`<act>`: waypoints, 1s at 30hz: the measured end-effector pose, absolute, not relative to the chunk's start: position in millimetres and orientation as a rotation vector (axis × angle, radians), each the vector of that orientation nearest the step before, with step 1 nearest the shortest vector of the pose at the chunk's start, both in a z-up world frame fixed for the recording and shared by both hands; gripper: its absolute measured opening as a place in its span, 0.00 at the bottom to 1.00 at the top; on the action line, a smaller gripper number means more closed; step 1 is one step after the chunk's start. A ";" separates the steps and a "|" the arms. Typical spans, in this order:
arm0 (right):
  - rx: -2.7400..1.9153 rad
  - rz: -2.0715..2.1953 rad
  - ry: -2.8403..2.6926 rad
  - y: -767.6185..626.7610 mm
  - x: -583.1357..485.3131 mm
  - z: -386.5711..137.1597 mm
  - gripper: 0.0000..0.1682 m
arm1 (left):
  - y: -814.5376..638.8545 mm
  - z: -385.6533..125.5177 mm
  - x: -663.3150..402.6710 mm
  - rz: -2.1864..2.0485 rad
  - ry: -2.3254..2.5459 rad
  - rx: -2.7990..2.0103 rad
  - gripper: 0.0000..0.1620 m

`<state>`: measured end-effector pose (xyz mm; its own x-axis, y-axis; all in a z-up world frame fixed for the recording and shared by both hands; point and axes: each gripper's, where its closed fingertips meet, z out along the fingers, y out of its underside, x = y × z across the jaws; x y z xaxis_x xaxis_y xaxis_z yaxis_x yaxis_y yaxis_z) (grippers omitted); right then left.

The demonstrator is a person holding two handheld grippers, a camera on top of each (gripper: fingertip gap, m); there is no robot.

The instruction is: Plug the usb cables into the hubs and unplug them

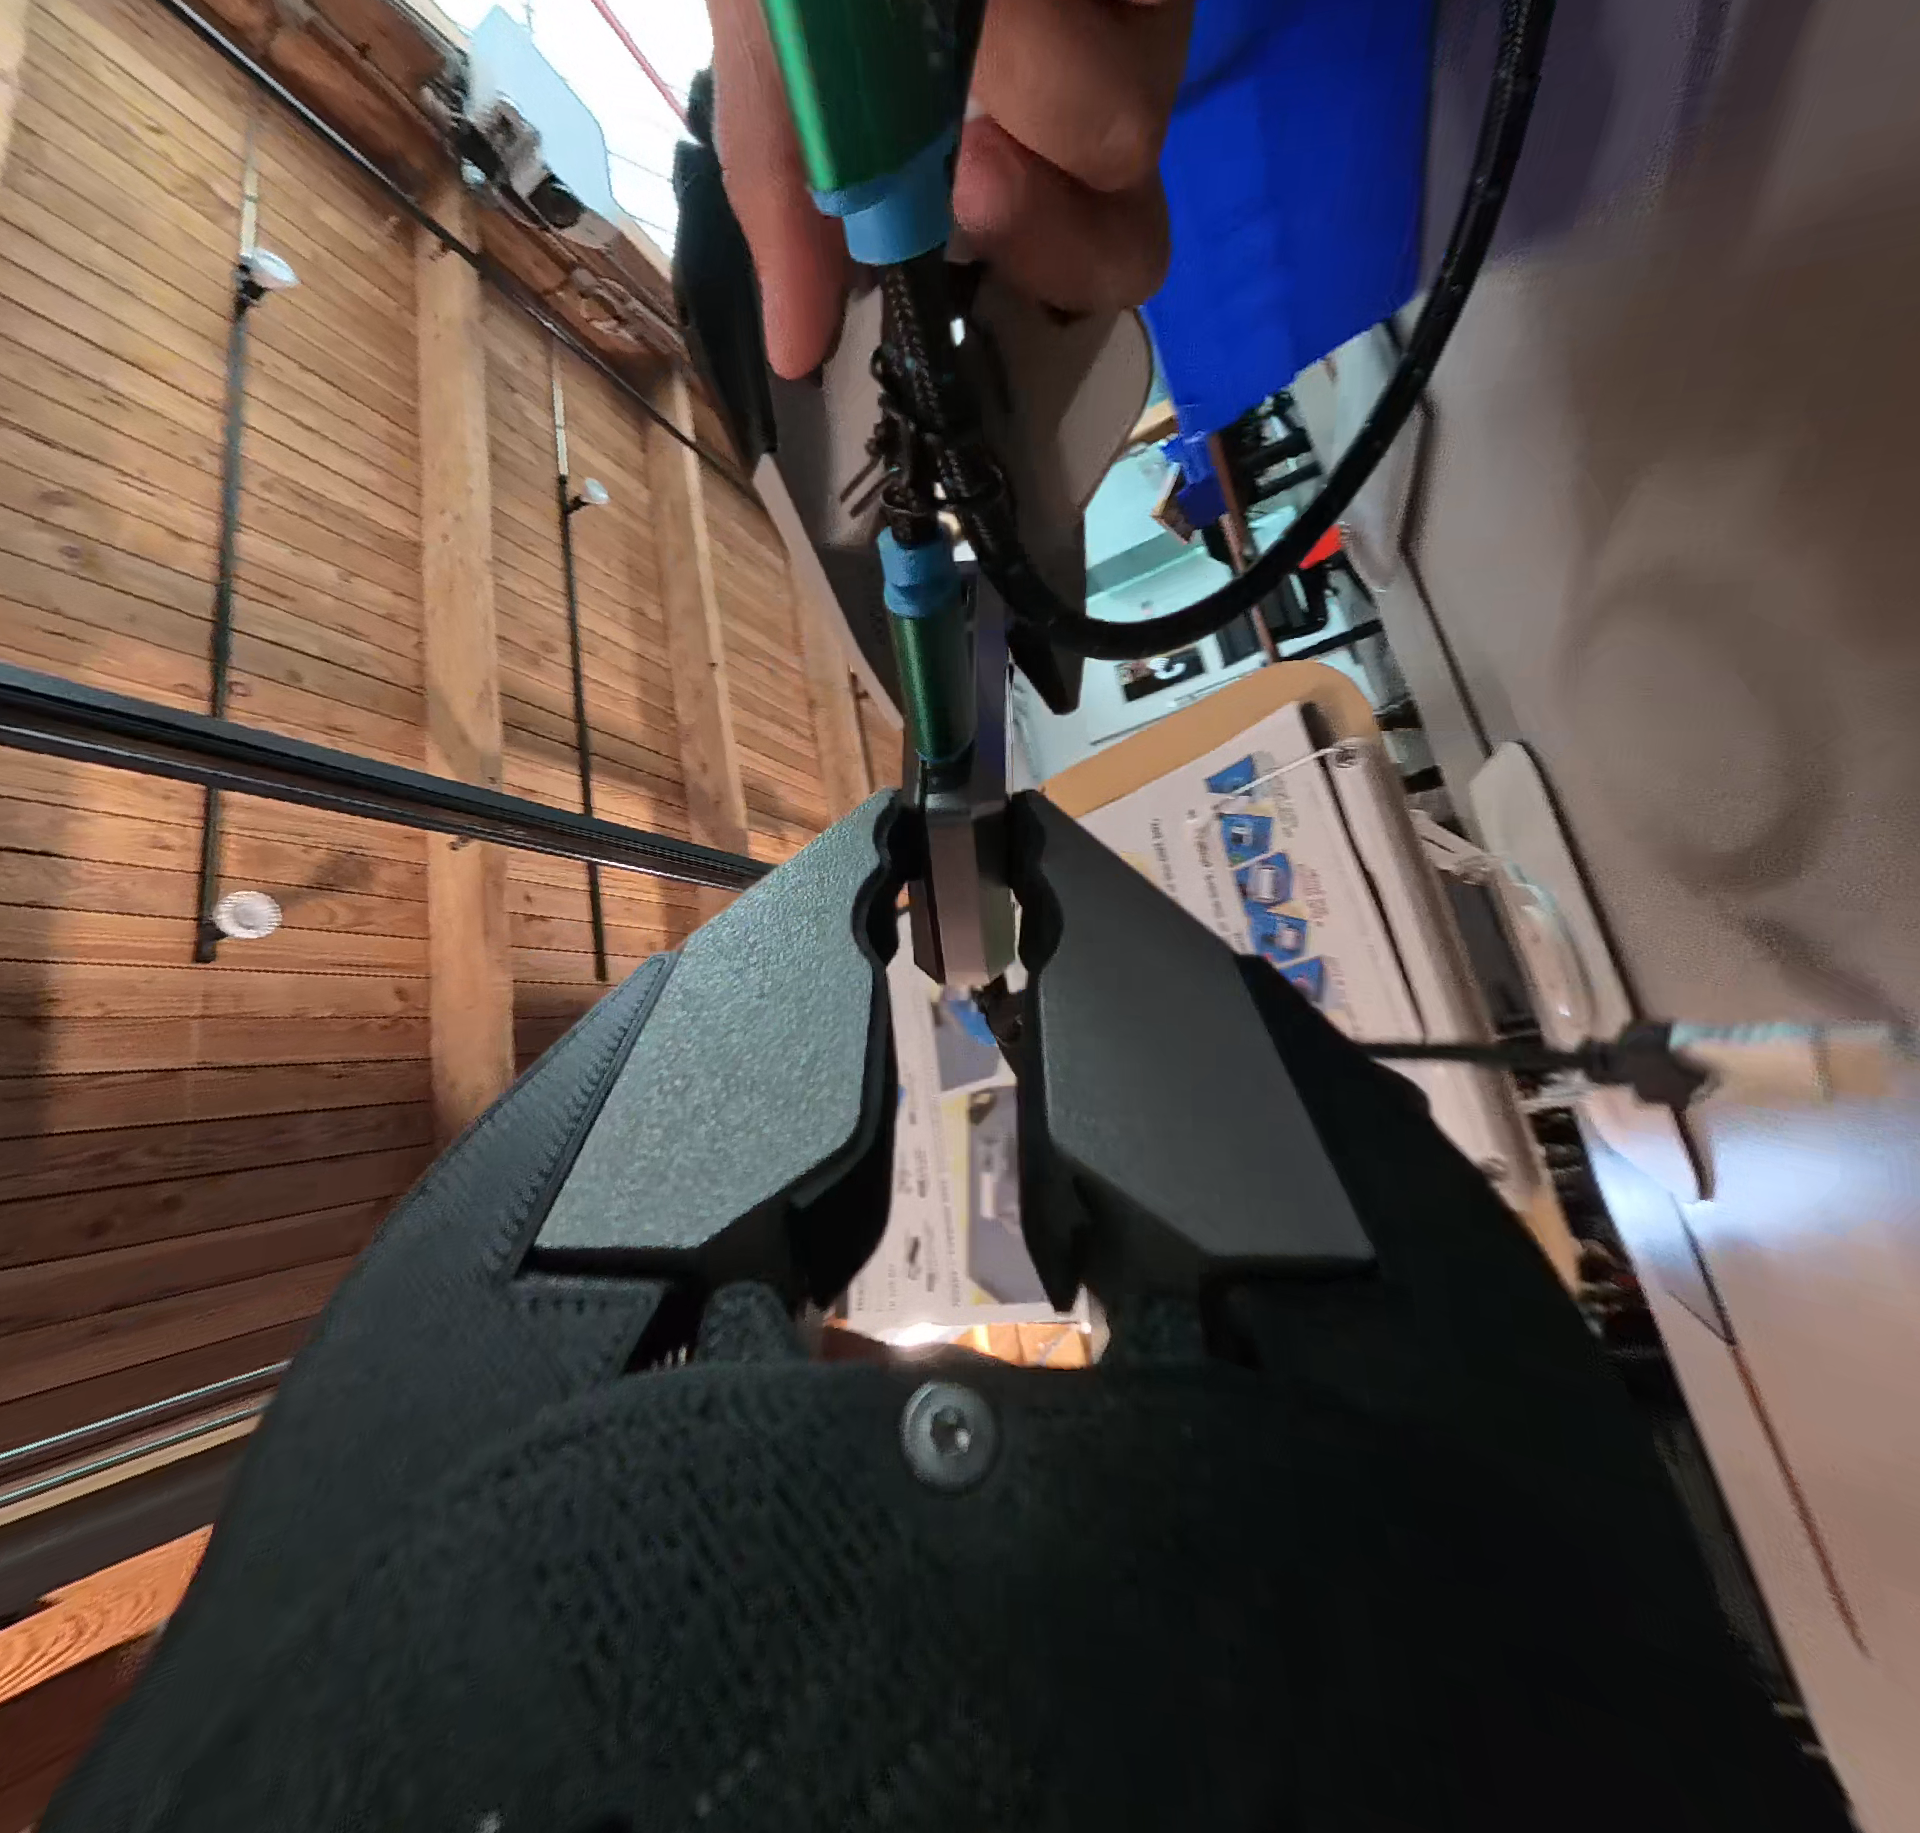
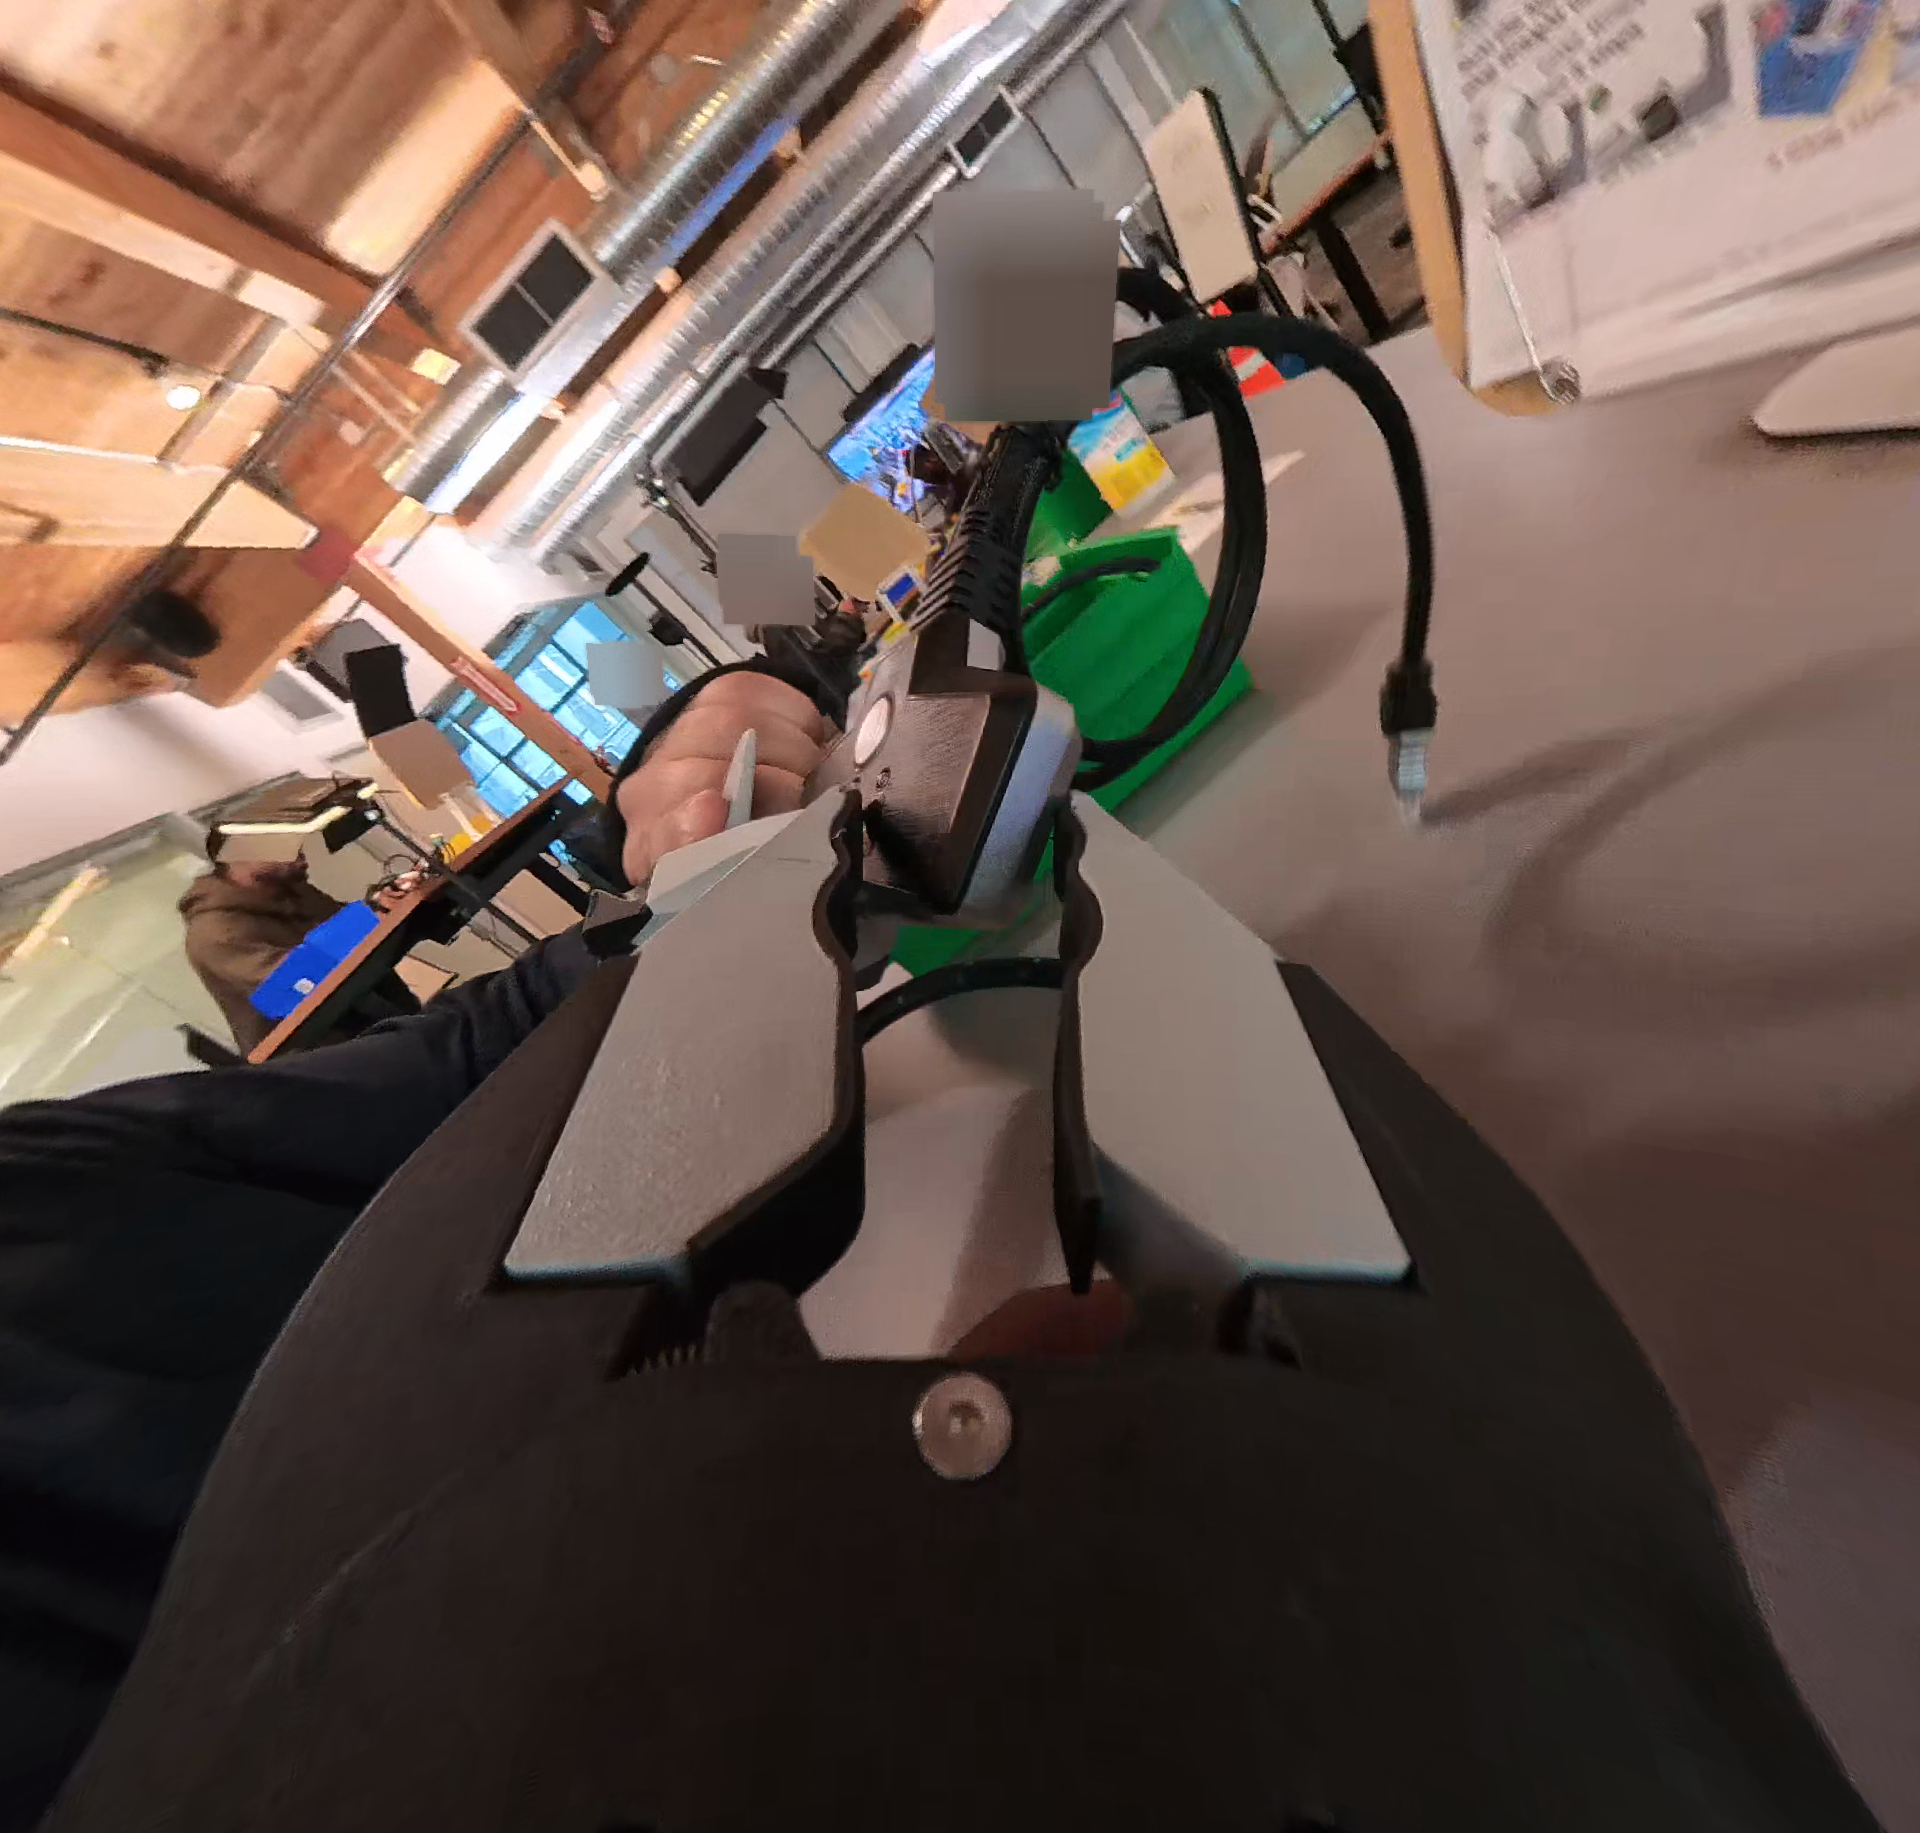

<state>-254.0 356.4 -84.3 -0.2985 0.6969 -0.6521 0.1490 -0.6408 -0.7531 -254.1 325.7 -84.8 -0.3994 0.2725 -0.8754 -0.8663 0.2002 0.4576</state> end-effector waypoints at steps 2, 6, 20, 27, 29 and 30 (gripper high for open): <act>-1.609 2.008 -1.029 361.8 -258.1 -93.1 0.18 | 331.2 -93.8 -258.6 1.398 1.456 -0.653 0.11; -1.625 1.969 -0.957 374.5 -260.4 -99.3 0.13 | 347.3 -110.4 -278.8 1.368 1.397 -0.884 0.19; -1.592 1.948 -0.970 376.1 -258.5 -106.2 0.09 | 317.0 -131.9 -293.3 0.062 0.627 -1.724 0.30; -1.464 2.000 -1.028 364.3 -252.0 -89.8 0.09 | 326.7 -139.8 -277.4 -0.575 0.379 -1.768 0.28; -1.456 1.982 -1.060 361.7 -252.3 -91.2 0.09 | 328.2 -135.1 -264.4 -0.735 0.345 -1.720 0.30; -1.458 1.976 -1.072 360.8 -253.1 -92.7 0.09 | 328.3 -131.5 -257.8 -0.829 0.331 -1.695 0.30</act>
<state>-253.1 360.8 -92.7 -0.3337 0.7416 -0.5820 0.0833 -0.5917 -0.8018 -257.8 328.3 -131.5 0.7098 -0.6115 0.3497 0.2027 -0.2982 -0.9327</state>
